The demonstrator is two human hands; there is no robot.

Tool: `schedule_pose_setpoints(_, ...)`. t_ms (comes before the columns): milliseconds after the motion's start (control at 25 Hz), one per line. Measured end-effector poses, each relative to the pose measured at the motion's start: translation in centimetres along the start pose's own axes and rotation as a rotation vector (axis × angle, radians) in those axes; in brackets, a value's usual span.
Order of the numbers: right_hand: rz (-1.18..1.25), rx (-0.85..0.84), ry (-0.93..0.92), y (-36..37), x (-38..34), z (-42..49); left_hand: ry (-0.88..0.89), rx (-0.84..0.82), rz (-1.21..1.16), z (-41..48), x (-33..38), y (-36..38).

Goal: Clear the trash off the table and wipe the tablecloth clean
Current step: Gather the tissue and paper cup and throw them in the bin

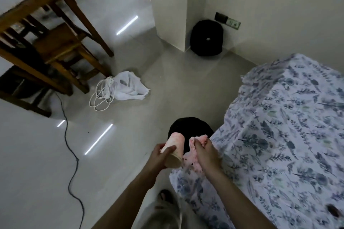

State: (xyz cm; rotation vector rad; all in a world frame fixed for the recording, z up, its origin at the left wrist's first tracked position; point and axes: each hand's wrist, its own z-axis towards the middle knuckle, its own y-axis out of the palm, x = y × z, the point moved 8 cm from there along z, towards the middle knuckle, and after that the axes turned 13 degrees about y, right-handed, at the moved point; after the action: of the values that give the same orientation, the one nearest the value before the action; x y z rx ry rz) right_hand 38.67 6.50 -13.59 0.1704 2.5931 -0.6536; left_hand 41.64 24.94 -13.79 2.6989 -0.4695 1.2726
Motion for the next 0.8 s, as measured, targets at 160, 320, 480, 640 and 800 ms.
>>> schedule_pose_setpoints(160, 0.026, 0.026, 0.096, 3.4, 0.6, 4.8, -0.079, 0.069, -0.048, 4.9, -3.3, -0.7)
schedule_pose_setpoints(320, -0.044, 0.088, 0.164, 7.9, 1.4, 10.3, -0.149, 0.060, -0.065, 10.6, -8.1, -1.7)
schedule_pose_setpoints(480, 0.080, 0.150, 0.367, 12.0, 4.8, 16.5, -0.153, -0.044, 0.005, 17.5, -12.5, -1.8)
schedule_pose_setpoints(640, 0.285, 0.121, 0.429, 14.8, 7.7, 22.2, -0.128, -0.158, 0.079, 23.7, -15.7, -0.1)
schedule_pose_setpoints(800, 0.290, 0.073, 0.360, 15.0, 8.5, 24.8, -0.117, -0.210, 0.218, 28.0, -17.8, 1.0)
